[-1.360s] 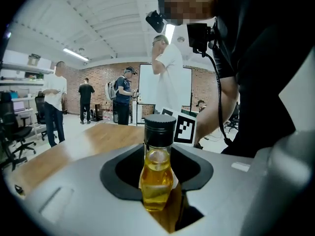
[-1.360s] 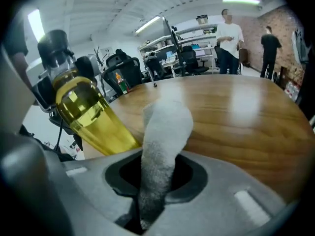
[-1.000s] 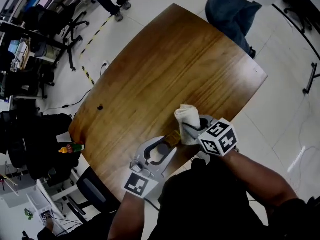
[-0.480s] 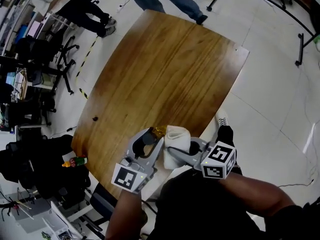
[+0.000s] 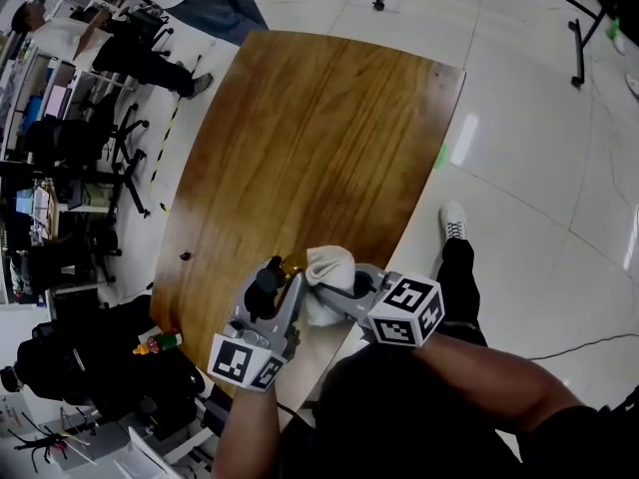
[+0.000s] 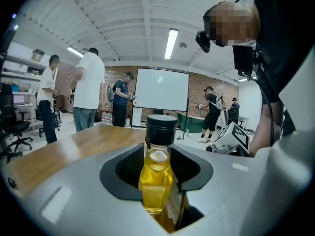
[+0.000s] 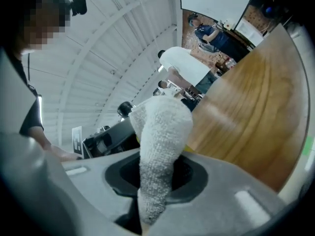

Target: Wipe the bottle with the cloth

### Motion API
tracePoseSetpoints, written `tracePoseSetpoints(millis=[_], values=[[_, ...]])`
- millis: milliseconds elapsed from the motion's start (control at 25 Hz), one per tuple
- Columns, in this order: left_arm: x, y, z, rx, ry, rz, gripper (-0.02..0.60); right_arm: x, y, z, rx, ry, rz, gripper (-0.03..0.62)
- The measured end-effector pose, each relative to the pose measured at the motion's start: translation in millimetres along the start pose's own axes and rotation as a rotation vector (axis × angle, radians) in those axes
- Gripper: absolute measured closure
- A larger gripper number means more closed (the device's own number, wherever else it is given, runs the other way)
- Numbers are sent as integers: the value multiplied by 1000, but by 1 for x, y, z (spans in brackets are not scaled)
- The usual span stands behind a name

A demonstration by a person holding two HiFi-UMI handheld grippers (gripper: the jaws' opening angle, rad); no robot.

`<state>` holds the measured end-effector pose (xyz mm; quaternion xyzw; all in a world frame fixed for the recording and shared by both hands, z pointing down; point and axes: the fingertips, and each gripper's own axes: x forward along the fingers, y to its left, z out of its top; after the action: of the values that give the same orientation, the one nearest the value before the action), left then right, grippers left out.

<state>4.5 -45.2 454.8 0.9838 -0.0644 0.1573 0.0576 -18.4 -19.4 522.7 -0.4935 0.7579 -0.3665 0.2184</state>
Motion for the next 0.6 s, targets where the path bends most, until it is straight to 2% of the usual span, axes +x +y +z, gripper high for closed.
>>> tracePoseSetpoints(millis=[120, 280, 360, 480, 600], values=[[1, -5, 0, 13, 2, 3, 408, -3, -16, -12, 29, 53, -59, 522], [2, -5, -2, 7, -6, 14, 408, -3, -25, -17, 61, 90, -82, 522], [3, -3, -3, 5, -12, 18, 408, -2, -32, -22, 98, 130, -123, 522], [2, -4, -5, 8, -17, 20, 408, -2, -45, -36, 153, 225, -218, 522], [2, -6, -7, 12, -10, 17, 408, -3, -56, -47, 165, 345, -295, 522]])
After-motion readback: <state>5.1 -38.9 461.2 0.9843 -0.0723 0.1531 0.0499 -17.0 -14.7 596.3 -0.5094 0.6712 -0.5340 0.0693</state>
